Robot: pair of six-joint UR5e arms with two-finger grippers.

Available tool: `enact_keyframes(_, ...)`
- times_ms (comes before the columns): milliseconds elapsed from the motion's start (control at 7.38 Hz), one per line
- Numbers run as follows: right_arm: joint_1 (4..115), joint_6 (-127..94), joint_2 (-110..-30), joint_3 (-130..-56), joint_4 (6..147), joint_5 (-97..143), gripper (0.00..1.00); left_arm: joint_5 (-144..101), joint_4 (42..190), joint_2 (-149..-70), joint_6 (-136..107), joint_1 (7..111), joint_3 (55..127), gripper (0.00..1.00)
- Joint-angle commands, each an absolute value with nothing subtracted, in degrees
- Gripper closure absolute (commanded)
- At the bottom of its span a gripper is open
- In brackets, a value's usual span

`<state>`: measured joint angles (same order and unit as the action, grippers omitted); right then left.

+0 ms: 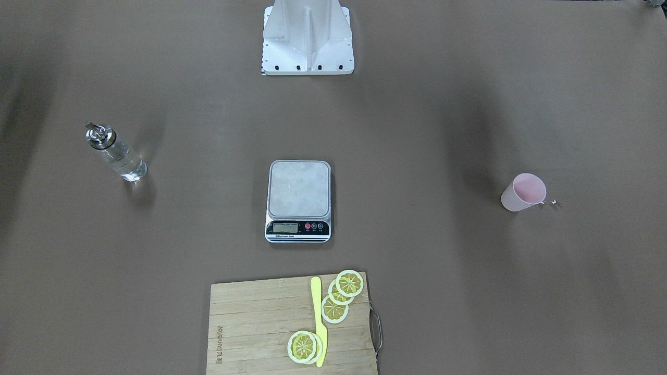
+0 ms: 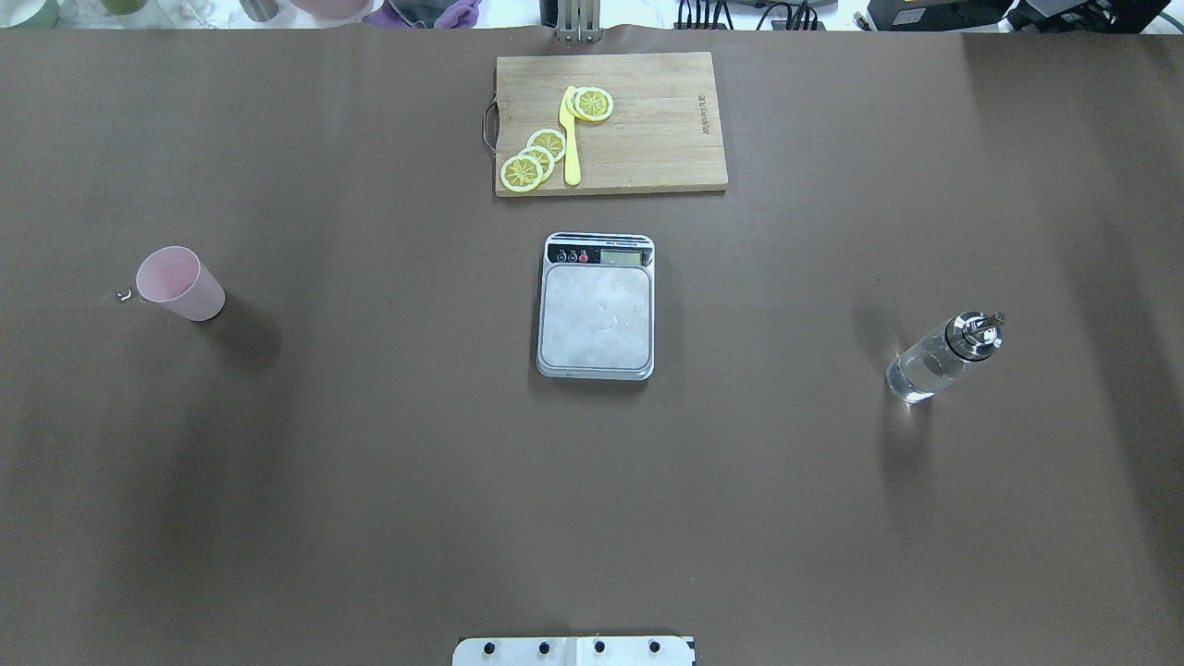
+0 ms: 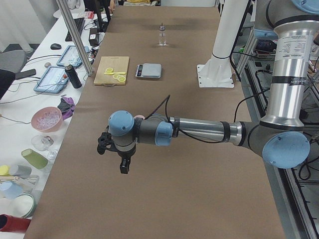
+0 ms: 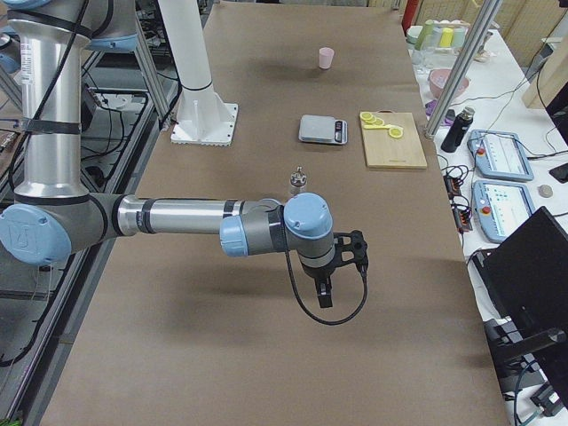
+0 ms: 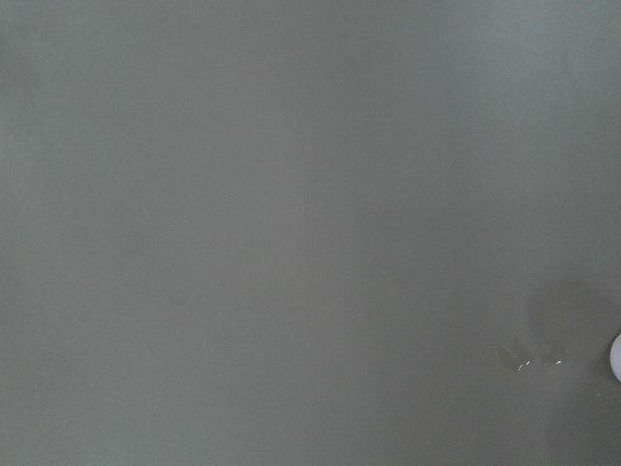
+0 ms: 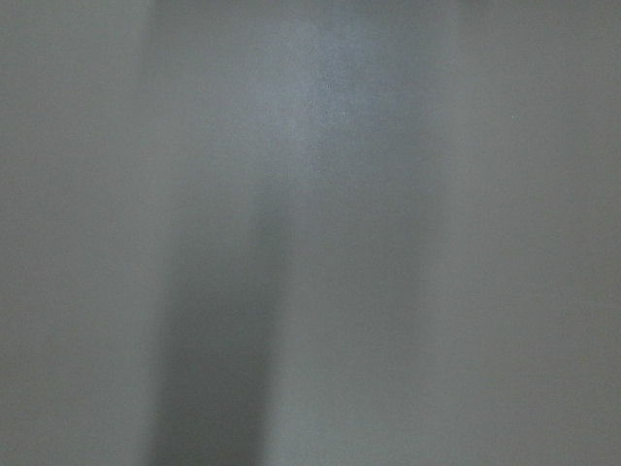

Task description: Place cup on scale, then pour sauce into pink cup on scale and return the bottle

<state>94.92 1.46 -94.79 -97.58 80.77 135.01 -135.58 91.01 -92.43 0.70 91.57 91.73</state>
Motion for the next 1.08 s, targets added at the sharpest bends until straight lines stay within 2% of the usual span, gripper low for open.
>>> enact_keyframes(0,94.9,1.5,-94.9,-97.6,80.8,135.0,0.0,-134.8,91.1,-92.0,1.0,91.5,91.8,0.01)
enact_keyframes(678,94.9,1.5,-94.9,-97.7,80.7,135.2,0.0,-135.1,90.1,-93.4,-1.7,91.1,92.6,0.0)
enact_keyframes(949,94.9,1.5,-95.0,-97.9,80.7,135.2,0.0,-135.1,85.8,-100.3,-8.7,86.9,92.5,0.0)
